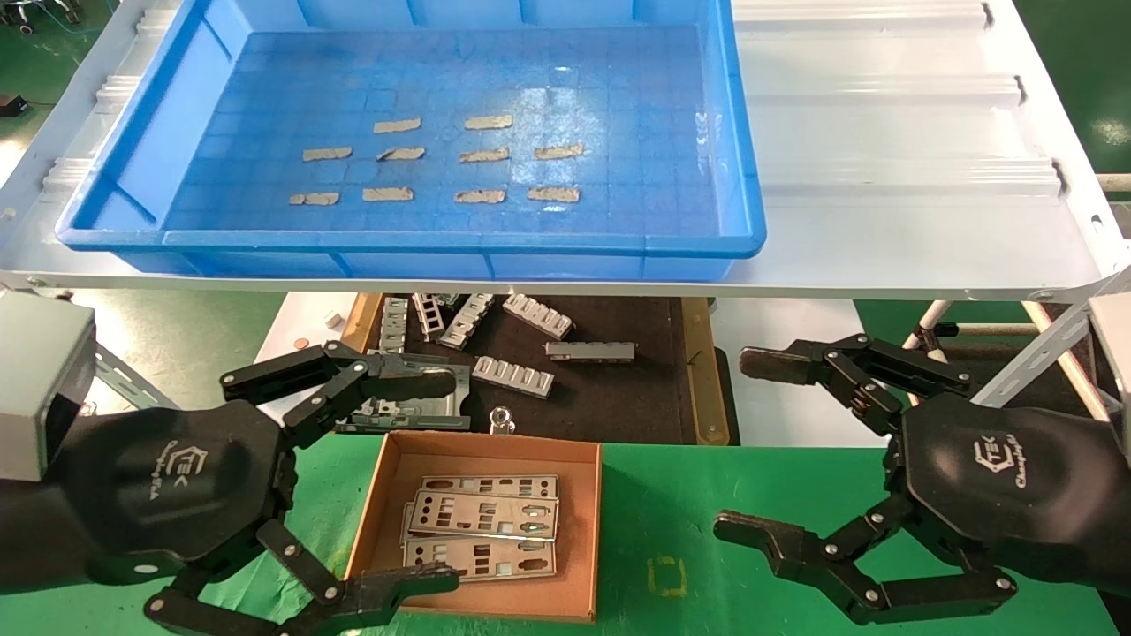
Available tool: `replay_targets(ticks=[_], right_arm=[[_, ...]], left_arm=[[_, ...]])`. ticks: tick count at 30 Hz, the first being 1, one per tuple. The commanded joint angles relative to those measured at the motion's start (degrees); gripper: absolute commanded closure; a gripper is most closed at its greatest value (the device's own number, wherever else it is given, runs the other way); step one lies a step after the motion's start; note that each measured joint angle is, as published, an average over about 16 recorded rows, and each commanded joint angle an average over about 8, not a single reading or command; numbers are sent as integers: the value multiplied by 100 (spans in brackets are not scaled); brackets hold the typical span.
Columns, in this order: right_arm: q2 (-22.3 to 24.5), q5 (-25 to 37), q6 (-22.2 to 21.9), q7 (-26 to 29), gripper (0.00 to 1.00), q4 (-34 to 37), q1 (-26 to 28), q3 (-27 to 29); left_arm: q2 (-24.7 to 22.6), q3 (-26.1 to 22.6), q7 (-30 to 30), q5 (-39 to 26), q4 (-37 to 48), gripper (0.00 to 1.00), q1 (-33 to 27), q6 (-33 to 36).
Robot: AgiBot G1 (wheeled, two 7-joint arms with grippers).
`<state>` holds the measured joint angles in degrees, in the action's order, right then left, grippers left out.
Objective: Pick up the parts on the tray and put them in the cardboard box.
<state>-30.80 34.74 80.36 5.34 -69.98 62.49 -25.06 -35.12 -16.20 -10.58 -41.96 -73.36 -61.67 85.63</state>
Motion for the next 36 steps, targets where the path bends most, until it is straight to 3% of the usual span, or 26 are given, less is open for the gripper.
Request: replay_targets(ticks=[1, 36], right_arm=[[0, 0, 0, 0, 0, 0, 0, 0], [0, 0, 0, 0, 0, 0, 0, 0]], left_arm=[[0, 0, 0, 0, 0, 0, 0, 0], [0, 0, 0, 0, 0, 0, 0, 0]])
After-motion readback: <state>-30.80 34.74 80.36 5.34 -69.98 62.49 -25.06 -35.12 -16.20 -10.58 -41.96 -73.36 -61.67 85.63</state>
